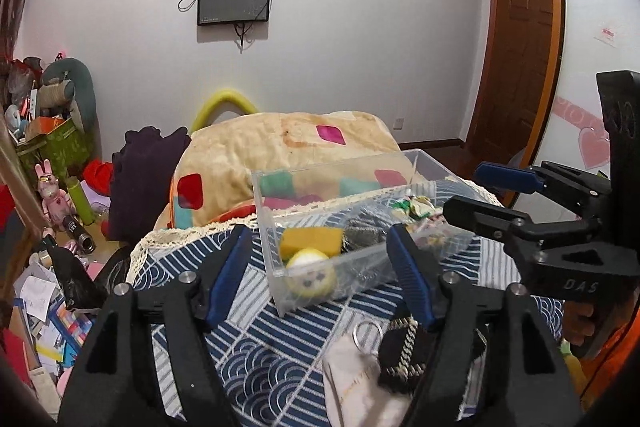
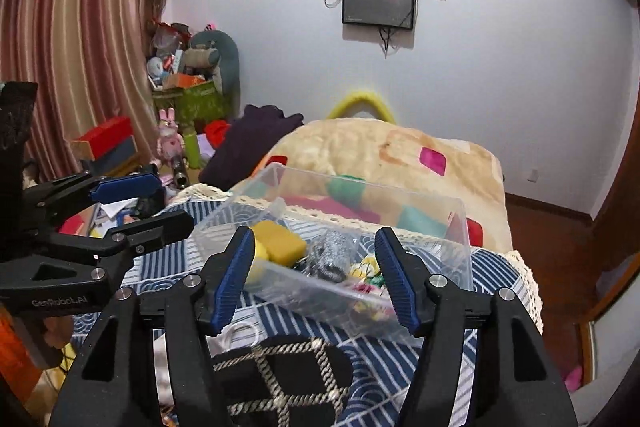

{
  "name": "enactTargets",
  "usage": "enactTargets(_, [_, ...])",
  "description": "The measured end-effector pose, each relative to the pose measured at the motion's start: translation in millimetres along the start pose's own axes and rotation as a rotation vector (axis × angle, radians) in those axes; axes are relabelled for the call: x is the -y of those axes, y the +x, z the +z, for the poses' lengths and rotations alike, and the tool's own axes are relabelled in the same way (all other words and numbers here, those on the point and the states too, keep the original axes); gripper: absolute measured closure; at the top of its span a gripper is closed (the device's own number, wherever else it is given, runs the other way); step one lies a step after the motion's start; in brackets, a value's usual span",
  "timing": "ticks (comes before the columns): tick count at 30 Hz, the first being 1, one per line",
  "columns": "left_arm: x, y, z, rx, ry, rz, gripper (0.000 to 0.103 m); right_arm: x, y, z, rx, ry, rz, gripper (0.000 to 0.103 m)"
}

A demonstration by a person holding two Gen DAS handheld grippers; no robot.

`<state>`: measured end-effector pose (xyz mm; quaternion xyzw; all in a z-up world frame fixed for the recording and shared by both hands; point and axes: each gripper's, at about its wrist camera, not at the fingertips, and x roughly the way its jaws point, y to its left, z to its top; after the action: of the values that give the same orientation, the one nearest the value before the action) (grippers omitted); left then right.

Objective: Organize soft objects
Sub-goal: 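Grasp the black chain cap with the right gripper while the left grasps the white sock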

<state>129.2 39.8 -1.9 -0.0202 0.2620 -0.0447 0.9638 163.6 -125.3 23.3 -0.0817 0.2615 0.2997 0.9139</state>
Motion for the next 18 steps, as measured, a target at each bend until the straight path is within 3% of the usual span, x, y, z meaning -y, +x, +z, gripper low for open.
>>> enactTargets(3, [1.7,-8.0,-9.3,-0.018,-0.010,-0.025,0.033,-1.6,-8.1,-9.0,0.015,0.009,0.008,0.034])
enactTargets(9, [6.2,-16.8,-34.6,-0.043,-0.007,-0.014,0.033,-6.7,-7.0,-27.4,-0.012,0.027,0.027,0.034])
enactTargets(18, [-0.7,-6.2,-67.3,-0.117,-0.077,-0.030,0.033,-8.8,10.3,-63.7,-0.119,0.067,0.057,0.034])
